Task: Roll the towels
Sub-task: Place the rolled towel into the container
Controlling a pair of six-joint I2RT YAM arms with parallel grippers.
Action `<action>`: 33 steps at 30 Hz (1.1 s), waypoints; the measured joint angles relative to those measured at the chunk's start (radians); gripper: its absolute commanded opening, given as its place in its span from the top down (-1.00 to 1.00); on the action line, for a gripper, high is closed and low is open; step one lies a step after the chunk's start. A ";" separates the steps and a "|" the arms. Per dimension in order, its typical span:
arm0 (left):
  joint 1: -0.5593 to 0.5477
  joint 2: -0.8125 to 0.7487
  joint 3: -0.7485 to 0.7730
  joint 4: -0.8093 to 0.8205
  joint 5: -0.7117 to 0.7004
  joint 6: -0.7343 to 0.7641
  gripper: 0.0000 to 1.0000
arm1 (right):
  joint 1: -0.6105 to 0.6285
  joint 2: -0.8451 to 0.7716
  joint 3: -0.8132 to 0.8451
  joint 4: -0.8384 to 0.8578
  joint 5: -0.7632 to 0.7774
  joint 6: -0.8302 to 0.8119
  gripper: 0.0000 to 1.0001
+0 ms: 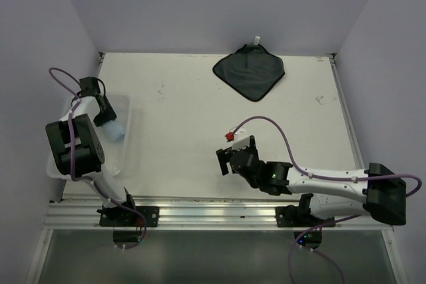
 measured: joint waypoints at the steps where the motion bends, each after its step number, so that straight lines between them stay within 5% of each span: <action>1: 0.005 0.000 -0.007 0.015 0.016 0.000 0.21 | 0.000 0.003 0.001 0.000 0.000 0.000 -0.70; 21: 0.082 -0.027 -0.167 0.311 0.290 -0.029 -0.45 | -0.006 0.082 0.037 0.000 -0.005 -0.003 -0.70; 28: 0.086 -0.029 -0.177 0.344 0.339 -0.042 -0.92 | -0.006 0.082 0.037 0.000 -0.005 -0.002 -0.70; 33: 0.086 -0.037 -0.180 0.344 0.343 -0.045 -0.99 | -0.006 0.081 0.038 -0.001 -0.004 0.002 -0.70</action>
